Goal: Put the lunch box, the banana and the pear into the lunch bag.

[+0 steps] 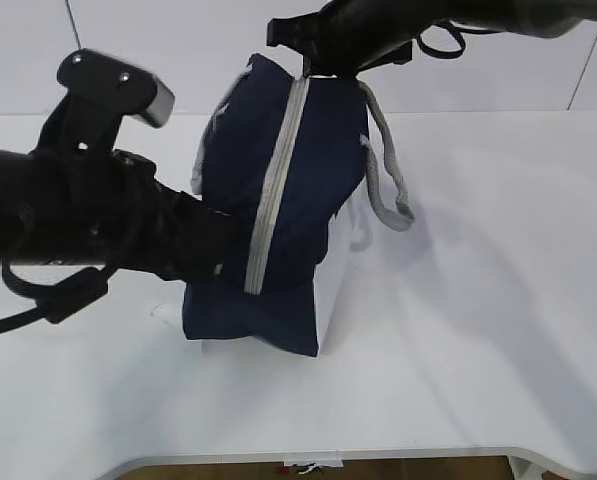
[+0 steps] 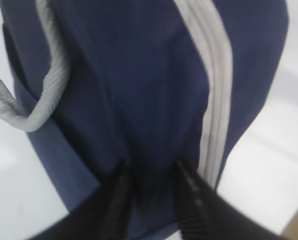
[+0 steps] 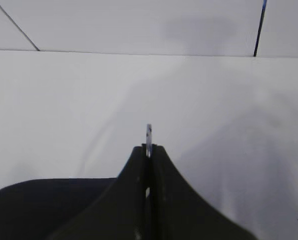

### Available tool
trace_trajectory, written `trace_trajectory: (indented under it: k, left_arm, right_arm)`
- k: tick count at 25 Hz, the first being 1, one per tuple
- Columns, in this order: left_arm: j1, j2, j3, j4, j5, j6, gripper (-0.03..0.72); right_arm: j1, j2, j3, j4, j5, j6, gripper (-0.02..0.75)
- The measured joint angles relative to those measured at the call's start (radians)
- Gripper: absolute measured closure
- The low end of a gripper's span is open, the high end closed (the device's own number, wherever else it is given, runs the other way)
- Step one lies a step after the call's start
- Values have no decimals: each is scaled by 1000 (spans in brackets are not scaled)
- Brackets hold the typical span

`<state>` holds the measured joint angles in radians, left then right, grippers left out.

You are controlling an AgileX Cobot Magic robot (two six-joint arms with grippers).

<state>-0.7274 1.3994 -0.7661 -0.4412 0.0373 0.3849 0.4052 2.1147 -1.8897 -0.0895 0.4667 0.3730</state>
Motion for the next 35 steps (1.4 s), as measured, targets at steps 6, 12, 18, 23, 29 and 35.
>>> trace_trajectory:
  k: [6, 12, 18, 23, 29, 35]
  left_arm:
    - [12, -74, -109, -70, 176, 0, 181]
    - [122, -101, -269, -167, 367, 0, 165]
    - [273, -24, -458, -187, 562, 0, 183]
    - [324, 147, -651, -192, 783, 0, 185]
    - [324, 326, -849, -196, 953, -4, 187]
    - [324, 439, -946, -196, 975, -11, 187]
  right_arm:
    - [0, 0, 0, 41, 39, 0, 724]
    - [0, 0, 0, 45, 47, 0, 724]
    - [0, 0, 0, 47, 47, 0, 724]
    - [0, 0, 0, 49, 47, 0, 724]
    - [0, 0, 0, 52, 49, 0, 724]
    - [0, 0, 0, 52, 49, 0, 724]
